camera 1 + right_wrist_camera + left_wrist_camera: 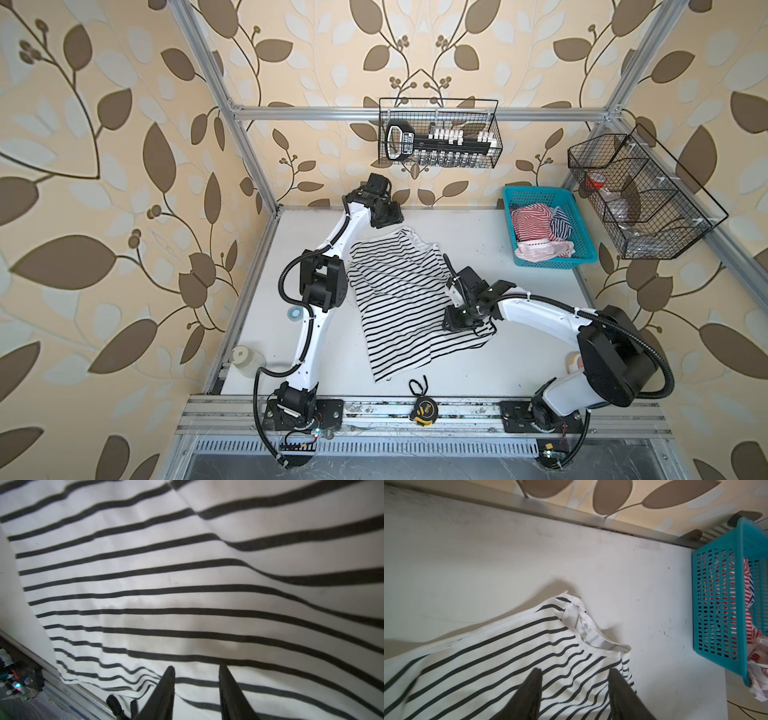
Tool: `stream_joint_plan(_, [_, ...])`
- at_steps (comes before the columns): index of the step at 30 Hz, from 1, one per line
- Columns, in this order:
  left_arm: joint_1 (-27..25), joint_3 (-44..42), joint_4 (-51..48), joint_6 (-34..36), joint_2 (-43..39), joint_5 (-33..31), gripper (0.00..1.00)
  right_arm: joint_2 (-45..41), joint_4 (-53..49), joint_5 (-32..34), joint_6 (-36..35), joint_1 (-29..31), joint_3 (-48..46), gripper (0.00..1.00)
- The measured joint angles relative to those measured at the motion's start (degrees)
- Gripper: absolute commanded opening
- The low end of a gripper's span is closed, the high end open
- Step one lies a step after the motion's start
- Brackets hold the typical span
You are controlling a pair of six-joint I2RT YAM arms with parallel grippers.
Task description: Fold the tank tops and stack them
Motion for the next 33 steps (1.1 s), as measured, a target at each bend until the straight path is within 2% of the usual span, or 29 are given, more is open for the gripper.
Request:
stream_joint_plan(5, [-0.28,-1.75,0.92,-1.29,6.62,3.21,0.50,0.02,0.96,0.00,0.50,-0.81,-2.40,0.37])
stream_joint_plan(9, [-0.02,-1.99,4.00,-3.04,7.48,5.38,0.48,0.09,1.49,0.00,0.66,-2.27,-4.09,0.38])
stream_joint_plan(20, [2.10,-3.23,9.55,-13.62,8.79,3.32,0.33,-1.07,0.31,-0.72,-1.60,-8.87,-5.11,0.38])
stream_joint_plan(23, [3.69,-9.64,13.49,-18.01,5.75,1.88,0.27,-1.95,-1.38,-0.28,-3.13,-12.17,-5.14,0.39])
stream_joint_plan(29, [10.21,-25.51,19.30,-25.38,-3.30,-2.51,0.27,-2.12,-3.82,0.04,-6.29,-17.77,-4.13,0.39])
stream_joint_plan(33, [13.73,-30.36,20.59,-27.52,-6.27,-4.92,0.27,1.40,-4.59,-0.07,-8.00,-18.82,-0.22,0.37])
